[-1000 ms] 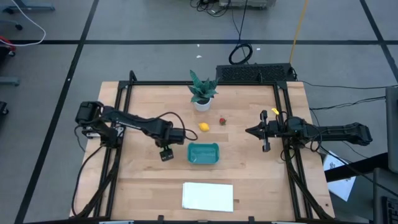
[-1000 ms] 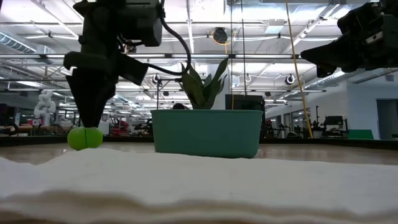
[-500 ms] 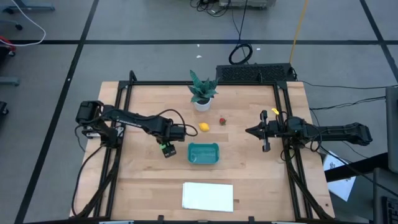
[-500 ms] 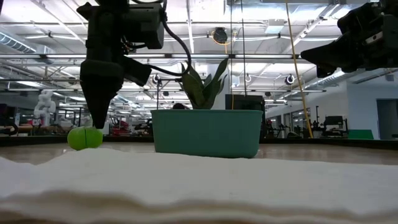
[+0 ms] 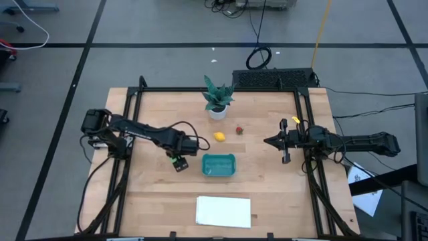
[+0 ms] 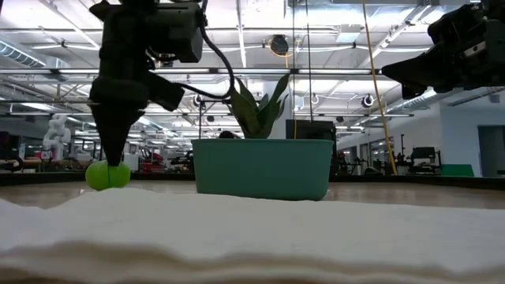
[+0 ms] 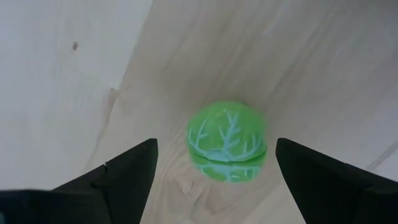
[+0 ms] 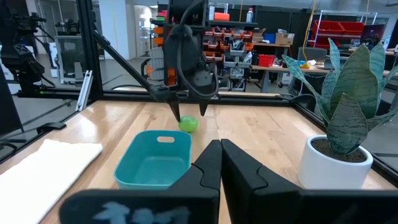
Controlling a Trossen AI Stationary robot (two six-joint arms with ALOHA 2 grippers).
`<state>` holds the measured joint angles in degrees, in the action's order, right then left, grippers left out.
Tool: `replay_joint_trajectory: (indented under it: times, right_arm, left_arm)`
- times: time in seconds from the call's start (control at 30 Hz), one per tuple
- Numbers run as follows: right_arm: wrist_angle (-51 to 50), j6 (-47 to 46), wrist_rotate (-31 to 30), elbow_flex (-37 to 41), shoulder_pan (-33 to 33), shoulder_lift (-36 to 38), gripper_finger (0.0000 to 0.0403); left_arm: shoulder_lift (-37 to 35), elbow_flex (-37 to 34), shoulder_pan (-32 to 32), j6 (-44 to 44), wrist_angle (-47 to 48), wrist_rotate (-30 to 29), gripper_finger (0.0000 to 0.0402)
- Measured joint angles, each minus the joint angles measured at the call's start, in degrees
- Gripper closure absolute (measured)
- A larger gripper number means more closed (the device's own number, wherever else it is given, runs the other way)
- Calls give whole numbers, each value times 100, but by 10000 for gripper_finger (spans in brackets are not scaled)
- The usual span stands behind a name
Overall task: Pick and placing Produce into tupperware
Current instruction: Put the green cabbage into the green bin
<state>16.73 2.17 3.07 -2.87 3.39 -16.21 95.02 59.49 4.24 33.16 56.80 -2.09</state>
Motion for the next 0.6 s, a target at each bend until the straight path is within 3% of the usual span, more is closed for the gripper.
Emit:
replay_joint_trajectory:
  times: [0.6]
  right_arm:
    - [9,1,0,0,1,0,403]
  left_arm:
    - [0,-840,-51,-267,-921,221,77]
